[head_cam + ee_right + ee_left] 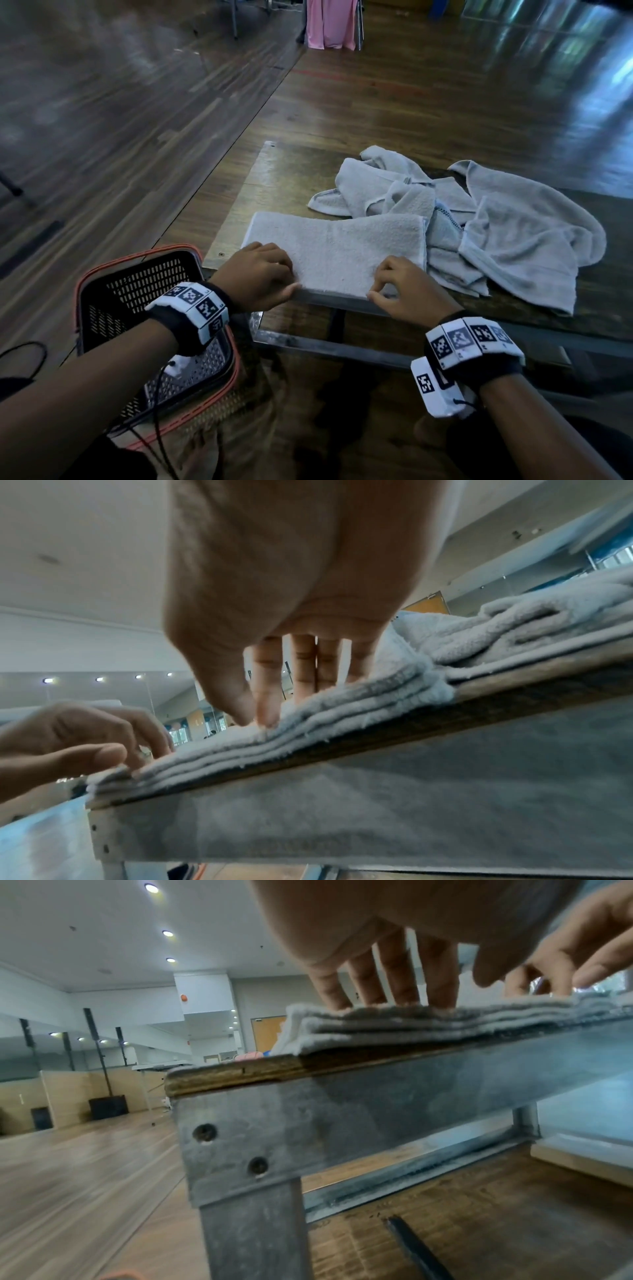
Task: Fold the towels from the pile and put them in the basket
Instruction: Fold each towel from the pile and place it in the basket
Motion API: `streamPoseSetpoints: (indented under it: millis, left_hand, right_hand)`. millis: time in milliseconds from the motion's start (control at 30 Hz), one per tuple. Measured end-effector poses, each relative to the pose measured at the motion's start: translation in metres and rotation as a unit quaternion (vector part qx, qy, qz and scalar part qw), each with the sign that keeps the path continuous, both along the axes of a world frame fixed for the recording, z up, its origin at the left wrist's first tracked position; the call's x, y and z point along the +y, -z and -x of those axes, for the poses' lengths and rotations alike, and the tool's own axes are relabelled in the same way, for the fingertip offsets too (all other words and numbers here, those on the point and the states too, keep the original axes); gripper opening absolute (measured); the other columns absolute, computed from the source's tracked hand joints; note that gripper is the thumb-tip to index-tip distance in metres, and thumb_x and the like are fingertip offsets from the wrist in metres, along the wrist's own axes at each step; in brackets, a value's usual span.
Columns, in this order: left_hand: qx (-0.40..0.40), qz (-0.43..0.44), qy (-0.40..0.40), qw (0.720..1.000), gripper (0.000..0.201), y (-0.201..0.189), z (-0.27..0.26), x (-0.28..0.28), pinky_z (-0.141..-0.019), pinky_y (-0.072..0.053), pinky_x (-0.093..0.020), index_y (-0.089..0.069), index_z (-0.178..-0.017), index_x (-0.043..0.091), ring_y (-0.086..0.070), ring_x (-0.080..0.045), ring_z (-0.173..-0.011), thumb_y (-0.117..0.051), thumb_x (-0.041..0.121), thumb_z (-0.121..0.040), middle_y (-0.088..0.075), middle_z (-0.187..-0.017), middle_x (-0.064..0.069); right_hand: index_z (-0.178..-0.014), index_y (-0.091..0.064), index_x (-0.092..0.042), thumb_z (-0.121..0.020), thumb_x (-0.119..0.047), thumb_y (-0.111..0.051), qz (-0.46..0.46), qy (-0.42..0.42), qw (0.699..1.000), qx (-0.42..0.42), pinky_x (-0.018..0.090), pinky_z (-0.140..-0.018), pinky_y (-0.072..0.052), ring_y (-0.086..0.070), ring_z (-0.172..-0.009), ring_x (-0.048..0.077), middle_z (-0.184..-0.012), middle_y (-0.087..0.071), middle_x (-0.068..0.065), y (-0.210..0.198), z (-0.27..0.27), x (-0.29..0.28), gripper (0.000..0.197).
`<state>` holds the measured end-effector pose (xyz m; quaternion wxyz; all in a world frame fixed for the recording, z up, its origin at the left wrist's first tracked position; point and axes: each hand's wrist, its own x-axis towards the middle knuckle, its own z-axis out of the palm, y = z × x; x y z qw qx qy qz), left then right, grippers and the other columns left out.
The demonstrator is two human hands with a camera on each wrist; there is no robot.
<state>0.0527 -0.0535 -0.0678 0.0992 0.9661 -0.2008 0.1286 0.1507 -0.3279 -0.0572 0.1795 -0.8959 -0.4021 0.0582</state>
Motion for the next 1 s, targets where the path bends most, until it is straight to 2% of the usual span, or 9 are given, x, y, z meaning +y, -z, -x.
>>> streamPoseSetpoints:
  millis: [133,267,333,500,667,767,833,933,1000]
  left_hand:
    - [-0.003,0.050,-0.112,0.992,0.032,-0.006,-0.022,-0.016,-0.090,-0.038,-0.034,-0.064,-0.104,0.019,-0.055,-0.019,-0.103,-0.044,0.040,-0.089,-0.062,-0.109,-0.001]
    - [0.098,0.013,-0.221,0.970,0.054,0.008,-0.045,-0.030,-0.114,-0.015,-0.040,-0.026,-0.145,0.017,-0.020,-0.020,-0.143,-0.033,0.039,-0.096,-0.025,-0.154,-0.004]
    - [0.144,-0.021,-0.237,0.961,0.057,0.022,-0.043,-0.023,-0.117,-0.005,-0.043,-0.010,-0.149,0.017,-0.005,-0.018,-0.146,-0.021,0.042,-0.098,-0.008,-0.159,-0.003]
    - [0.116,-0.071,-0.246,0.960,0.064,0.042,-0.017,0.015,-0.118,0.000,-0.042,-0.006,-0.149,0.025,-0.003,-0.015,-0.146,0.004,0.048,-0.089,-0.005,-0.159,0.001]
    - [0.132,-0.035,-0.287,0.948,0.074,0.040,0.004,0.033,-0.118,0.001,-0.047,-0.002,-0.149,0.018,0.000,-0.020,-0.147,0.010,0.051,-0.084,-0.002,-0.159,-0.008]
    - [0.150,-0.016,-0.318,0.936,0.071,0.037,0.016,0.030,-0.117,0.002,-0.050,-0.008,-0.149,0.014,-0.004,-0.024,-0.146,0.001,0.052,-0.089,-0.008,-0.158,-0.011]
    - [0.133,0.017,-0.357,0.925,0.072,0.031,0.025,0.024,-0.115,-0.007,-0.051,-0.023,-0.144,0.015,-0.022,-0.029,-0.140,-0.007,0.057,-0.088,-0.026,-0.149,-0.014]
    - [0.091,0.111,-0.427,0.893,0.059,0.025,0.036,0.015,-0.105,-0.026,-0.049,-0.038,-0.133,0.020,-0.038,-0.030,-0.124,-0.035,0.058,-0.088,-0.044,-0.131,-0.012]
    - [0.119,0.237,-0.449,0.853,0.052,0.023,0.042,0.013,-0.100,-0.038,-0.046,-0.043,-0.126,0.018,-0.050,-0.030,-0.116,-0.047,0.053,-0.087,-0.052,-0.127,-0.011]
  right_hand:
    - [-0.088,-0.067,-0.017,-0.085,-0.026,-0.058,-0.028,0.050,0.985,-0.164,0.036,-0.081,-0.039,-0.056,-0.091,0.021,-0.092,-0.064,0.001,-0.009,0.000,0.038,0.014]
    - [-0.124,-0.054,-0.022,-0.091,-0.031,-0.044,0.018,0.091,0.981,-0.171,0.041,-0.100,-0.032,-0.044,-0.126,0.022,-0.132,-0.054,0.002,0.009,0.003,0.087,0.036]
    - [-0.141,-0.035,-0.023,-0.096,-0.037,-0.030,0.089,0.083,0.984,-0.130,0.044,-0.113,-0.017,-0.023,-0.142,0.020,-0.152,-0.032,0.002,0.029,0.001,0.093,0.047]
    - [-0.147,-0.016,-0.031,-0.088,-0.056,0.001,0.169,0.085,0.973,-0.134,0.045,-0.116,0.005,-0.001,-0.147,0.015,-0.159,-0.008,0.000,0.047,-0.016,0.046,0.067]
    - [-0.149,-0.001,-0.027,-0.091,-0.058,-0.006,0.201,0.165,0.954,-0.147,0.047,-0.114,0.012,0.015,-0.144,0.012,-0.158,0.014,-0.006,0.044,-0.018,-0.009,0.066]
    - [-0.149,-0.002,-0.025,-0.093,-0.057,-0.012,0.210,0.211,0.948,-0.109,0.051,-0.116,0.004,0.009,-0.146,0.021,-0.159,0.010,-0.002,0.035,-0.011,-0.027,0.065]
    - [-0.148,-0.013,-0.020,-0.094,-0.053,-0.025,0.203,0.234,0.943,-0.116,0.052,-0.116,-0.003,-0.007,-0.146,0.026,-0.159,-0.004,0.004,0.024,-0.004,-0.029,0.064]
    - [-0.132,-0.042,-0.012,-0.086,-0.040,-0.053,0.104,0.265,0.943,-0.175,0.051,-0.105,-0.025,-0.037,-0.123,0.034,-0.136,-0.043,0.016,0.001,0.004,-0.014,0.055]
    - [-0.124,-0.050,-0.013,-0.083,-0.036,-0.058,0.040,0.249,0.948,-0.196,0.050,-0.097,-0.028,-0.041,-0.113,0.035,-0.122,-0.051,0.015,-0.012,0.006,0.008,0.048]
